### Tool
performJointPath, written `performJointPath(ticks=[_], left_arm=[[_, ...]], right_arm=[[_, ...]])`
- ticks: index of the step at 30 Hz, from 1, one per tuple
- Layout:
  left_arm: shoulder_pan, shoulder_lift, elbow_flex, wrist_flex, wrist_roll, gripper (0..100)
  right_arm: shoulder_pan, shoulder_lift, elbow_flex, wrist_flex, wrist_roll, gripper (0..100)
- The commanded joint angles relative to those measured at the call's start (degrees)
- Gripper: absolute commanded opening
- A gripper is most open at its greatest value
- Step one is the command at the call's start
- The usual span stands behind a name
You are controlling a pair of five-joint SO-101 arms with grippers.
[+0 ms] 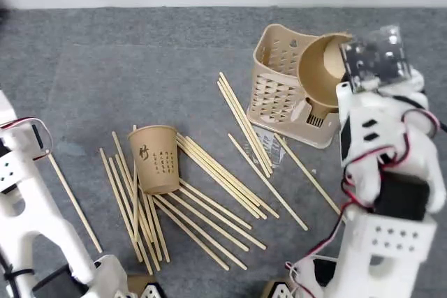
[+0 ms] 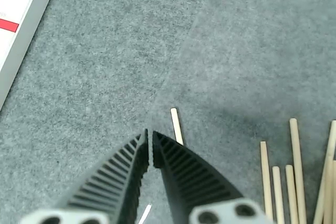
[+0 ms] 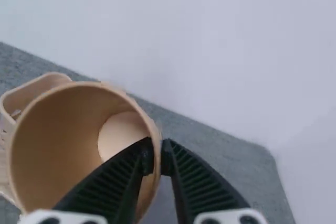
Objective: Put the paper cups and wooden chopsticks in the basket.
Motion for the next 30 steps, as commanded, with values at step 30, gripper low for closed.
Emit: performJointPath(ticks=[30], left_arm=[[8.7, -1.9, -2.8, 0.1, -9.8, 1]], right_arm=[[-0.6, 23.6, -25.4, 2.2, -10.9, 19.4]])
